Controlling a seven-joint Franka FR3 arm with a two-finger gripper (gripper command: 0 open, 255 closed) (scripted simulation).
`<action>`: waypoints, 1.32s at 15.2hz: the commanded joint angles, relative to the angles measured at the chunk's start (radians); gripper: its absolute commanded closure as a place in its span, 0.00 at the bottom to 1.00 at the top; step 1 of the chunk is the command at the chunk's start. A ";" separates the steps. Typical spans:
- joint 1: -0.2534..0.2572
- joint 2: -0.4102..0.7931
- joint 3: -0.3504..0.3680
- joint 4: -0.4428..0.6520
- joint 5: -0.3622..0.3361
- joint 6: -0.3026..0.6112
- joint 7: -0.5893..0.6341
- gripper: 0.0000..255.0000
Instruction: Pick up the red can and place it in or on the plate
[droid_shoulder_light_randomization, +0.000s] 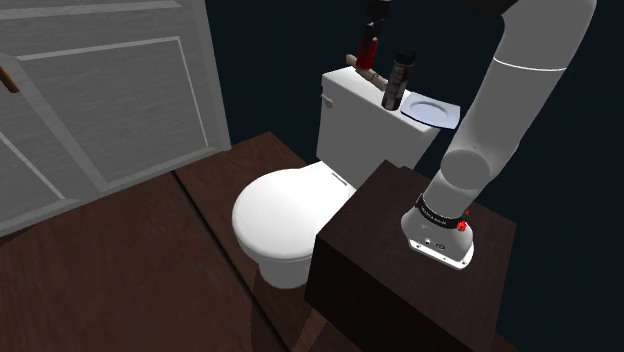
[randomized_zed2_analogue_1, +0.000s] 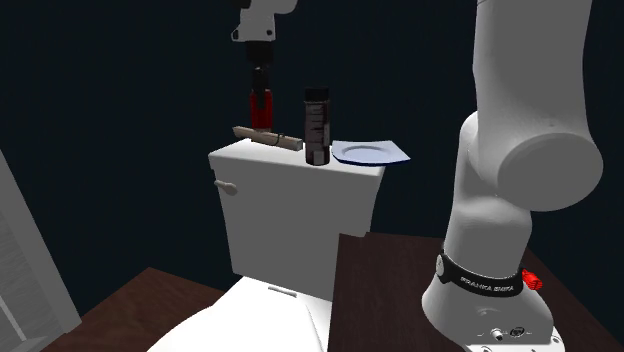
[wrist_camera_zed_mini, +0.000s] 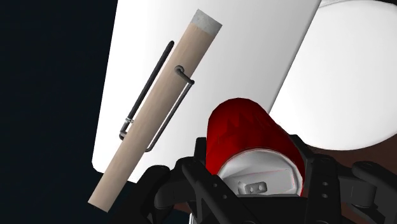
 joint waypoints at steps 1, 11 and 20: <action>0.000 0.001 0.000 0.030 0.000 -0.030 0.002 1.00; -0.005 -0.235 -0.018 -0.165 -0.118 -0.040 0.005 1.00; -0.085 -0.557 -0.022 -0.420 -0.277 -0.074 -0.011 1.00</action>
